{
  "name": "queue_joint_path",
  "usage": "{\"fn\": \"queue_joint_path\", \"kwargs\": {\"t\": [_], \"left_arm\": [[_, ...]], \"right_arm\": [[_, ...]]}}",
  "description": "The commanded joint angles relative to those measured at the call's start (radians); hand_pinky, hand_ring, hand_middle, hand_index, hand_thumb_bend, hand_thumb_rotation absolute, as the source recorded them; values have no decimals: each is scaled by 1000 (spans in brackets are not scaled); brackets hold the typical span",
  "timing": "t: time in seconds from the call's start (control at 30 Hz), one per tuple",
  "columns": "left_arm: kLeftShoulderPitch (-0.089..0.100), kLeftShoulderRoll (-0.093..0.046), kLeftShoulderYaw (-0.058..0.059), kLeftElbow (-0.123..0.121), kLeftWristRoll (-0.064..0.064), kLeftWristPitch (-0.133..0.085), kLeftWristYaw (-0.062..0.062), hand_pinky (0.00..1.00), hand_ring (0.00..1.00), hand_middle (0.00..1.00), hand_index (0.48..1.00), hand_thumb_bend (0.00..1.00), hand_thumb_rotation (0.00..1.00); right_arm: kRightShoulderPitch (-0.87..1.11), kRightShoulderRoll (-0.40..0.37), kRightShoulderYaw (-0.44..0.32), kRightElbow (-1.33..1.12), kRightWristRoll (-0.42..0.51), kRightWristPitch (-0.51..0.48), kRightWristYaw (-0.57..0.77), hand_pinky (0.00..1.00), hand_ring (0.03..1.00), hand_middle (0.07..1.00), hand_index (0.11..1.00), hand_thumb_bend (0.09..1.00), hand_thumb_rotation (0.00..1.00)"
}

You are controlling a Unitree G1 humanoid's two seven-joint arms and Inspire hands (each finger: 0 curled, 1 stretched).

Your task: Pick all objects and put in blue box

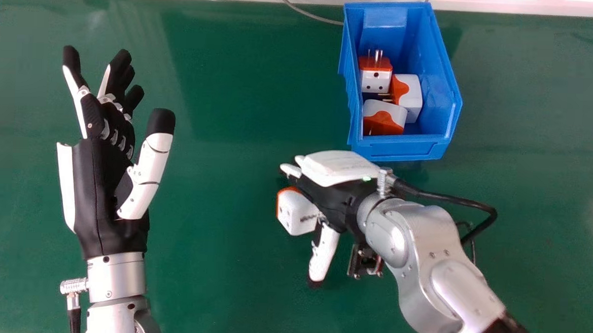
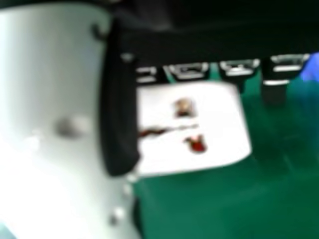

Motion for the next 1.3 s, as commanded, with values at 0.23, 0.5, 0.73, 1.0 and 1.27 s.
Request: {"fn": "queue_joint_path", "kwargs": {"t": [0.23, 0.5, 0.73, 1.0, 1.27], "left_arm": [[-9, 4, -1, -16, 5, -9, 0, 918, 947, 929, 921, 681, 586], [-14, 5, 0, -16, 7, -4, 2, 923, 946, 929, 920, 692, 590], [-14, 6, -2, -15, -6, -9, -8, 917, 942, 927, 916, 681, 578], [-9, 6, -1, -15, -8, -12, -12, 923, 944, 931, 913, 673, 570], [8, -4, -5, -46, 21, 21, 16, 907, 939, 922, 918, 671, 580]], "right_arm": [[23, -4, -3, 116, 83, -137, -239, 337, 505, 635, 681, 519, 0], [42, -22, -23, 68, 149, -197, -304, 301, 451, 559, 568, 488, 0], [57, -35, -35, 12, 174, -211, -312, 299, 447, 549, 555, 486, 0], [140, -84, -98, -281, 201, -188, -275, 322, 446, 514, 521, 493, 0], [235, -163, -262, -649, 235, -181, -242, 292, 419, 491, 532, 491, 0]]}}
